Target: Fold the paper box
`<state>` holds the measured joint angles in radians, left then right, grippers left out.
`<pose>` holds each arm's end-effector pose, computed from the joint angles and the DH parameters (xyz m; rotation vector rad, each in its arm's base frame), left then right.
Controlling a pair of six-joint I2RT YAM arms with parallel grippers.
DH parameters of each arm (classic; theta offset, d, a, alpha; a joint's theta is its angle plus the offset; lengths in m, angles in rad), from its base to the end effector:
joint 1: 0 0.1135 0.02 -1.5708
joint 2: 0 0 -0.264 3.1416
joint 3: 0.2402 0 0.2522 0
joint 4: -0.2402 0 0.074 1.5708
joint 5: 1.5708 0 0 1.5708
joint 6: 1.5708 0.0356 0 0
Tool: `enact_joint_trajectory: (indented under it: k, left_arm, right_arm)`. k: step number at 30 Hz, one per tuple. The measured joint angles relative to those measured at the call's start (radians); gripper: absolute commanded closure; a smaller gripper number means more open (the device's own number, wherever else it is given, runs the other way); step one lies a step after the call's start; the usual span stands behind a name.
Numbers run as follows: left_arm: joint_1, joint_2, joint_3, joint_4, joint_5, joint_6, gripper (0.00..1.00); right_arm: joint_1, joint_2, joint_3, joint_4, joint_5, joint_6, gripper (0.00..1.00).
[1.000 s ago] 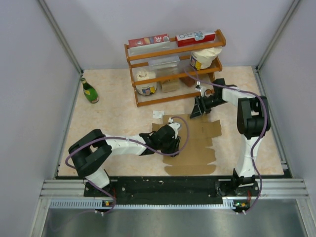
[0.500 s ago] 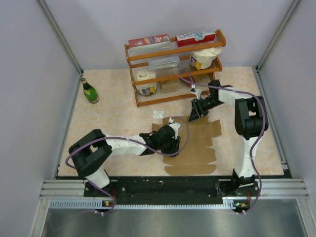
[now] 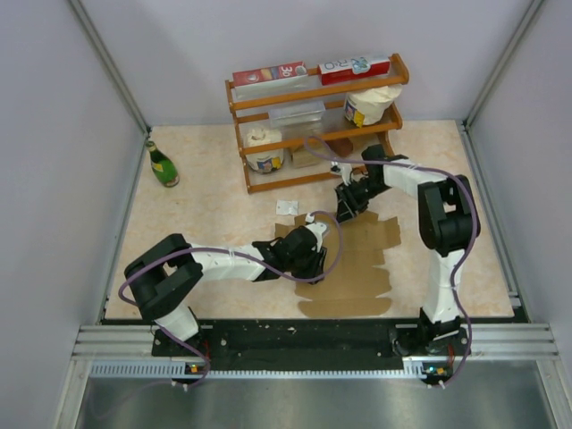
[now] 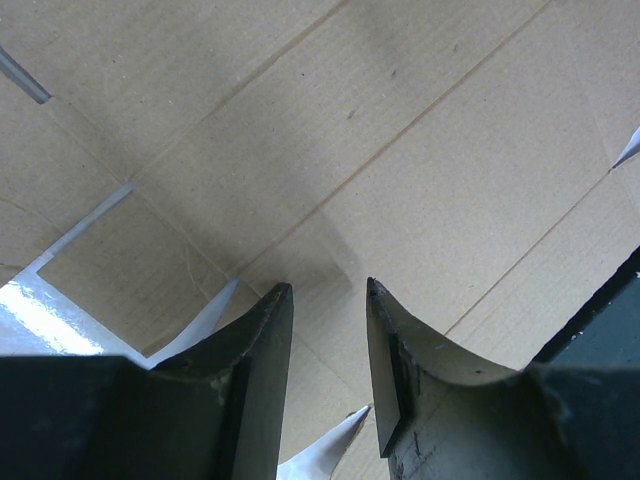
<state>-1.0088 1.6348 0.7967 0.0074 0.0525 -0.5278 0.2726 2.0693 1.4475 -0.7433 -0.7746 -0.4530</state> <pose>0.1685 -0.2711 0.1541 0.6318 2.4673 -0.7346 0.3791 0.1318 0.1541 -1.0559 2.4640 1.0631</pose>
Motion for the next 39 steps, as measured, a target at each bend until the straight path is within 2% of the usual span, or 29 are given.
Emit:
enact_joint_trajectory:
  k: [13,39]
  left_arm:
    - [0.000,0.006,0.006,0.002,0.006,0.002,0.60]
    - [0.000,0.008,0.008,0.002,0.009,0.003,0.60]
  right_arm:
    - [0.005,-0.086,-0.034,0.130,0.021,0.019,0.61]
    - [0.032,-0.086,-0.060,0.151,0.125,-0.008,0.62]
